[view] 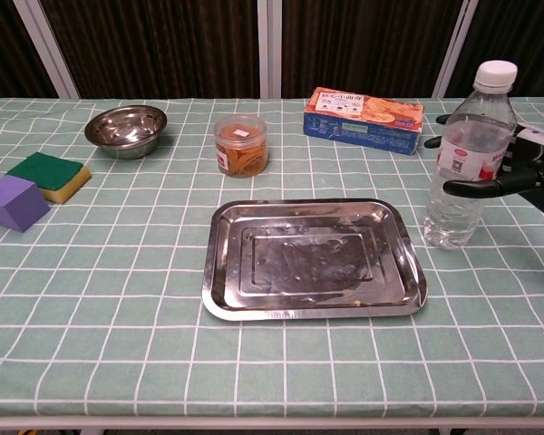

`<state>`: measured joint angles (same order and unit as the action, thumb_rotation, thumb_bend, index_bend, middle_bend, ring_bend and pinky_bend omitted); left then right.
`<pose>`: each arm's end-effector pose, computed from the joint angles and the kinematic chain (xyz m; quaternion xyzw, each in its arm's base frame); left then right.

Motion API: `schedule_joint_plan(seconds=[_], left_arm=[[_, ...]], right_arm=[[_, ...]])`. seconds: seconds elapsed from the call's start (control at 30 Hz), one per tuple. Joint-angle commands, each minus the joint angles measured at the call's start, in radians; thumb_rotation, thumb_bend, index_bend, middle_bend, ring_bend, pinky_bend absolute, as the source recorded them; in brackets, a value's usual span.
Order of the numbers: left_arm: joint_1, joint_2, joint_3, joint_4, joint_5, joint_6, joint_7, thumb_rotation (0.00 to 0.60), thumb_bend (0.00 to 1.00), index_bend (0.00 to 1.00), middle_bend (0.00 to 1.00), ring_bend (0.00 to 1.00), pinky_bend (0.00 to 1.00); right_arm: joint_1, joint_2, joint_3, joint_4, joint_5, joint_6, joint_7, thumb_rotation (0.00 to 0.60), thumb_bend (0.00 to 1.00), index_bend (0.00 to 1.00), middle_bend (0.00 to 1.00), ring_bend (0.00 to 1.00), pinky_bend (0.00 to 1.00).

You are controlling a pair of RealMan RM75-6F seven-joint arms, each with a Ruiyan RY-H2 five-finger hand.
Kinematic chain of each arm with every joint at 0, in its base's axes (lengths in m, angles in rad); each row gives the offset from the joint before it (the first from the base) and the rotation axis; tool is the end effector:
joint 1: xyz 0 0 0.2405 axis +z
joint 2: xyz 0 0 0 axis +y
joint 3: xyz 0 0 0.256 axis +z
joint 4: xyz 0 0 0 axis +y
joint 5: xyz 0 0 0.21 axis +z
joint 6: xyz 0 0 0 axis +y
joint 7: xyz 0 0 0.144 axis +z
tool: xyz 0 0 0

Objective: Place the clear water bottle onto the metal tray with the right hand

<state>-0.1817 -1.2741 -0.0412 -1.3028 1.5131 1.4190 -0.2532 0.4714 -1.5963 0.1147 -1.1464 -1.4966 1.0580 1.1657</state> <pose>-0.3406 0.2162 0.1297 -0.6007 -0.4102 -0.4224 0.5408 -0.2636 -0.3062 -0.0051 0.3956 -0.7113 0.5539 0.1754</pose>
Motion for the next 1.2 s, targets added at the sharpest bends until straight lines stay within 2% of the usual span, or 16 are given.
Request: schedule_joint_plan(seconds=[0.03, 0.07, 0.23, 0.37, 0.57, 0.7, 0.87, 1.0, 1.07, 1.2], left_arm=[[0.000, 0.001, 0.001, -0.001, 0.000, 0.000, 0.000, 0.565, 0.26, 0.19, 0.21, 0.11, 0.19], [0.000, 0.002, 0.001, -0.003, 0.000, -0.001, 0.000, 0.566, 0.26, 0.19, 0.21, 0.11, 0.19], [-0.001, 0.003, 0.000, -0.009, 0.002, 0.000, 0.003, 0.564, 0.26, 0.19, 0.21, 0.11, 0.19], [-0.001, 0.004, 0.000, -0.016, 0.003, 0.003, 0.008, 0.563, 0.26, 0.19, 0.21, 0.11, 0.19], [0.004, 0.008, 0.002, -0.027, 0.003, 0.008, 0.013, 0.563, 0.26, 0.18, 0.21, 0.11, 0.19], [0.005, 0.008, 0.006, -0.031, 0.004, 0.007, 0.019, 0.562, 0.26, 0.18, 0.21, 0.11, 0.19], [0.007, 0.006, 0.007, -0.034, -0.002, 0.001, 0.026, 0.563, 0.26, 0.18, 0.21, 0.11, 0.19], [0.008, 0.007, 0.002, -0.033, -0.007, 0.003, 0.020, 0.565, 0.26, 0.18, 0.21, 0.11, 0.19], [0.009, 0.007, 0.001, -0.029, -0.012, 0.001, 0.012, 0.562, 0.26, 0.19, 0.21, 0.11, 0.19], [0.006, 0.010, 0.004, -0.029, -0.008, -0.005, 0.012, 0.561, 0.26, 0.18, 0.21, 0.11, 0.19]], right_arm=[[-0.005, -0.011, 0.019, -0.013, 0.043, -0.010, -0.049, 0.600, 0.03, 0.59, 0.49, 0.32, 0.31], [-0.004, -0.008, 0.022, -0.020, 0.051, -0.014, -0.055, 0.600, 0.06, 0.65, 0.52, 0.34, 0.34], [-0.004, 0.013, 0.031, -0.054, 0.052, 0.001, -0.080, 0.600, 0.13, 0.72, 0.58, 0.38, 0.38], [-0.001, 0.049, 0.051, -0.118, 0.043, 0.034, -0.101, 0.600, 0.15, 0.73, 0.58, 0.38, 0.39], [0.034, 0.094, 0.106, -0.268, 0.042, 0.057, -0.192, 0.600, 0.15, 0.73, 0.58, 0.38, 0.39], [0.103, 0.064, 0.161, -0.334, 0.077, 0.009, -0.263, 0.600, 0.15, 0.73, 0.58, 0.38, 0.39], [0.201, -0.011, 0.224, -0.351, 0.165, -0.084, -0.356, 0.600, 0.15, 0.74, 0.58, 0.38, 0.39], [0.155, 0.044, 0.223, -0.368, 0.147, 0.006, -0.432, 0.600, 0.15, 0.74, 0.57, 0.38, 0.39], [0.124, 0.066, 0.222, -0.381, 0.159, 0.038, -0.425, 0.600, 0.15, 0.74, 0.57, 0.38, 0.39], [0.158, 0.016, 0.196, -0.379, 0.161, -0.016, -0.435, 0.600, 0.16, 0.74, 0.57, 0.38, 0.39]])
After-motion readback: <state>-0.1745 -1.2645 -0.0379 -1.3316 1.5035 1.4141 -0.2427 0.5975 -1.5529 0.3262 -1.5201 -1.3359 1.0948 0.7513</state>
